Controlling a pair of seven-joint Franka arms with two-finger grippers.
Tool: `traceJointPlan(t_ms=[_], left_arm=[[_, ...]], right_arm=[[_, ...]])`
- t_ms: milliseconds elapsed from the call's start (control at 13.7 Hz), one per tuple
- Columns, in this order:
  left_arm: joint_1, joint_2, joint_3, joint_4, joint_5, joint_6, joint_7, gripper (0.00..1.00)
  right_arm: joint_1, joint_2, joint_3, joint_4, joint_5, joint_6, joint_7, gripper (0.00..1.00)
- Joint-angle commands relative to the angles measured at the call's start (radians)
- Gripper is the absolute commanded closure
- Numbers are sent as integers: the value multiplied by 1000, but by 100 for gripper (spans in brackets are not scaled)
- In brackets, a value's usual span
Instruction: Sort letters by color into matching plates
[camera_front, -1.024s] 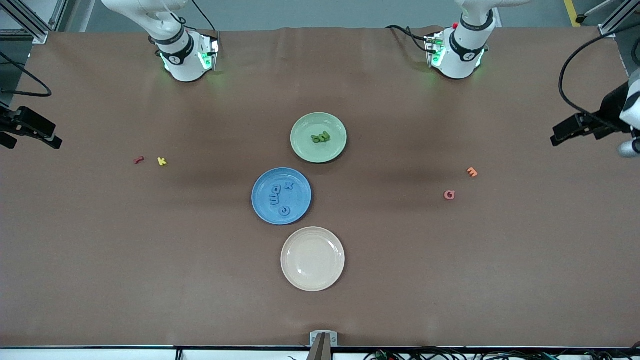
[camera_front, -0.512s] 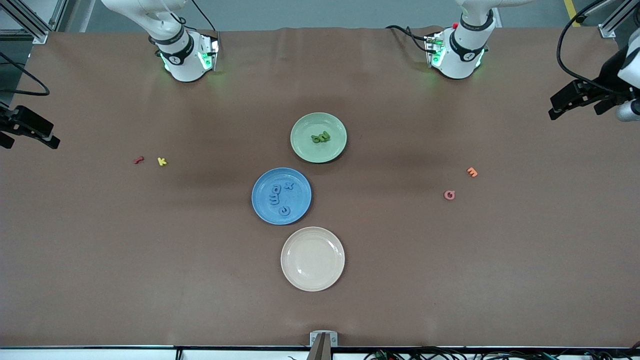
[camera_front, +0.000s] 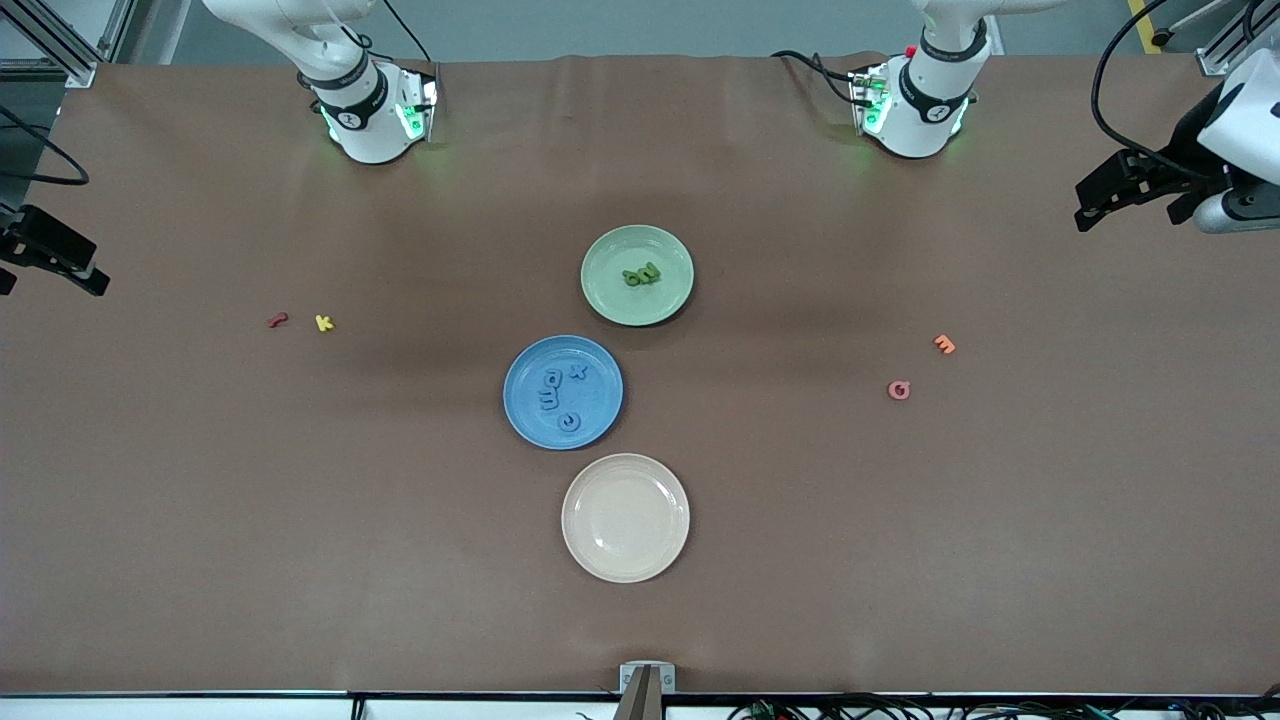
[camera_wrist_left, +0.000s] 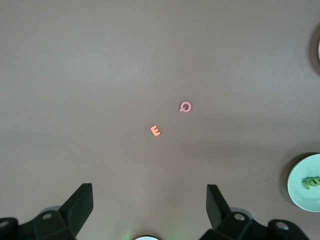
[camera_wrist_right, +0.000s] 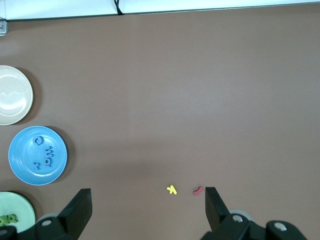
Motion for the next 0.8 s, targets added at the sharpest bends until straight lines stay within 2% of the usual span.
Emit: traceJointPlan(t_ms=[0, 731], left_arm=[[-2, -8, 1, 25, 2, -21, 30, 0], [-6, 11, -6, 33, -35, -21, 33, 0]], right_arm=[[-8, 11, 7, 25, -13, -14, -3, 0], [-8, 11, 7, 25, -13, -14, -3, 0]])
